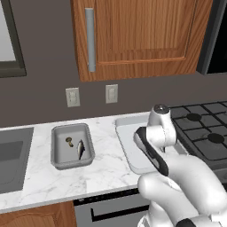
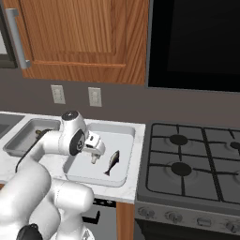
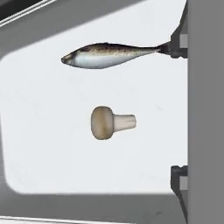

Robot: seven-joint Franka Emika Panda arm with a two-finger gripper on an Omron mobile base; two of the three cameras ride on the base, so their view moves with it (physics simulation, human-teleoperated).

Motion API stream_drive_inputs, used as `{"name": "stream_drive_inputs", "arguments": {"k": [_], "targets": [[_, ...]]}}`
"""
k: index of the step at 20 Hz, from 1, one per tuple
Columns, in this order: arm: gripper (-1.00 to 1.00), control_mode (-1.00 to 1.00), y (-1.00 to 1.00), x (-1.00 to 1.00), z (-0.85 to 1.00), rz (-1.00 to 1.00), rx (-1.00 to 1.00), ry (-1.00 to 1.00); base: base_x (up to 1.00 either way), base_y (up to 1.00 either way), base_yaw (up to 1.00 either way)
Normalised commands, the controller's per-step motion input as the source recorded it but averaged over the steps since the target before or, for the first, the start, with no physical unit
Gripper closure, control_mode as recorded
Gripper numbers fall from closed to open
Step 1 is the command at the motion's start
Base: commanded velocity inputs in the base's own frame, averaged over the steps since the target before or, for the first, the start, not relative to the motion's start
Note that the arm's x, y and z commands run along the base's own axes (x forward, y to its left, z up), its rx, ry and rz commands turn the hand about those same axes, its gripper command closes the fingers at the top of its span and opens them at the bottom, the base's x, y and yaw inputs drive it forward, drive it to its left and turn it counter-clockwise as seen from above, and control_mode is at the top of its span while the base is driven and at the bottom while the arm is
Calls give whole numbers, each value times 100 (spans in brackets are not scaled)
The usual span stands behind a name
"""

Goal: Place one mushroom and one fish in each tupperware on the nearby counter, to pack two identical lunches.

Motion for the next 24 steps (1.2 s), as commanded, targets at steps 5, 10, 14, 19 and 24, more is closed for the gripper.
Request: {"name": "stream_drive_inputs", "arguments": {"k": [5, 10, 14, 19, 24], "targets": [[-100, -100, 0, -97, 60, 0, 0, -4, 0, 0, 0], [-100, -100, 5, -100, 39, 0, -3, -17, 0, 0, 0], [-100, -100, 35, -91, 66, 0, -11, -20, 0, 0, 0], [-100, -100, 84, -42, 68, 0, -26, -16, 0, 0, 0], [-100, -100, 100, -39, 3, 0, -33, -19, 0, 0, 0]]}}
